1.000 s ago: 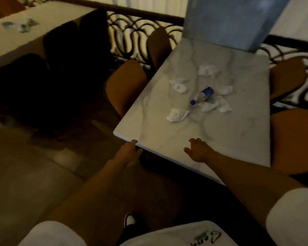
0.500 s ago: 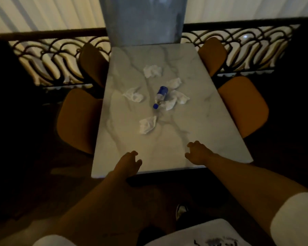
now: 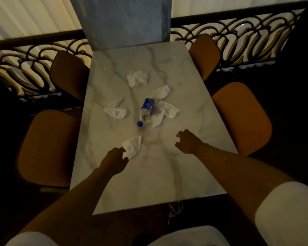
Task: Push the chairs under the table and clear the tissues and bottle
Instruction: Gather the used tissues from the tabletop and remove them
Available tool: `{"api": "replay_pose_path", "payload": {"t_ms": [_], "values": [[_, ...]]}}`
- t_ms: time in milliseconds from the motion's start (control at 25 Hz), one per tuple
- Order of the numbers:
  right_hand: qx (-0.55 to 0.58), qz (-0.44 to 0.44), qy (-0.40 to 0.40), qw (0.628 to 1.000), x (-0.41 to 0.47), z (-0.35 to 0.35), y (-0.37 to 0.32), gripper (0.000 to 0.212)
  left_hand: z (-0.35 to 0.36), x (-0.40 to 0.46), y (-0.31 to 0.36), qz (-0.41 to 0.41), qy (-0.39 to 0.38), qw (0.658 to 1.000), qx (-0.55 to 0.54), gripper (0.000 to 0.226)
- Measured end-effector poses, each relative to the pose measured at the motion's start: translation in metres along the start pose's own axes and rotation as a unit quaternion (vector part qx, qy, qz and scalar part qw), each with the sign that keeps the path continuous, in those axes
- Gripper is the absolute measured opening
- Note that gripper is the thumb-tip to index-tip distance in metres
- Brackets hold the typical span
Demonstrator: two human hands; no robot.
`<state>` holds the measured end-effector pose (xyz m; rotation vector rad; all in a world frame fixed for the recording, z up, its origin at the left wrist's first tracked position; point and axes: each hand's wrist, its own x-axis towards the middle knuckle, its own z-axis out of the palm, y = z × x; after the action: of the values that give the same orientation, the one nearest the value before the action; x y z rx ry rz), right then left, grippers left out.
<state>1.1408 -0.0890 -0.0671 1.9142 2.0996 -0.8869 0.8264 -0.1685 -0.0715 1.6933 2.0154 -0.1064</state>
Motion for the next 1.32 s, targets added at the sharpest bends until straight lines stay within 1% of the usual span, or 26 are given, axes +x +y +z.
{"api": "replay_pose_path", "payload": {"t_ms": [200,360,520,600,720,800,880,960,1040,1120,1200,1320], "values": [[-0.021,-0.025,-0.007,0.999,0.052,-0.018,-0.004,0.048,-0.009,0.037,0.018,-0.027,-0.004,1.000,0.007,0.046],[-0.069,-0.041,-0.028,0.996,0.080,-0.021,-0.013,0.048,-0.012,0.058,0.016,-0.036,-0.025,0.999,0.018,0.054],[-0.061,-0.036,-0.022,0.997,0.097,-0.016,-0.027,0.047,-0.008,0.081,0.011,-0.019,-0.021,0.999,0.026,0.056],[-0.042,-0.022,-0.026,0.999,0.100,-0.012,-0.033,0.053,-0.003,0.090,0.013,-0.017,-0.032,0.999,0.031,0.058],[-0.016,0.002,-0.037,0.999,0.100,-0.008,-0.039,0.067,0.012,0.097,0.020,-0.025,-0.073,0.996,0.039,0.070],[-0.016,0.011,-0.036,0.999,0.100,-0.005,-0.044,0.068,0.023,0.097,0.020,-0.013,-0.095,0.995,0.036,0.072],[-0.025,0.011,-0.022,0.999,0.102,-0.004,-0.048,0.063,0.032,0.095,0.015,0.008,-0.097,0.994,0.048,0.068],[-0.038,0.000,-0.004,0.999,0.107,-0.001,-0.053,0.056,0.035,0.092,0.011,0.013,-0.085,0.995,0.044,0.054],[-0.043,-0.019,0.025,0.999,0.117,0.001,-0.061,0.049,0.034,0.089,0.006,0.005,-0.080,0.996,0.029,0.038],[-0.037,-0.033,0.055,0.997,0.130,0.002,-0.073,0.047,0.029,0.087,0.000,-0.020,-0.077,0.997,0.010,0.031],[-0.036,-0.030,0.068,0.997,0.144,0.006,-0.087,0.054,0.020,0.085,-0.007,-0.038,-0.062,0.997,0.001,0.031],[-0.040,-0.014,0.053,0.998,0.157,0.020,-0.101,0.070,0.008,0.090,-0.020,-0.048,-0.029,0.998,0.007,0.027]]}}
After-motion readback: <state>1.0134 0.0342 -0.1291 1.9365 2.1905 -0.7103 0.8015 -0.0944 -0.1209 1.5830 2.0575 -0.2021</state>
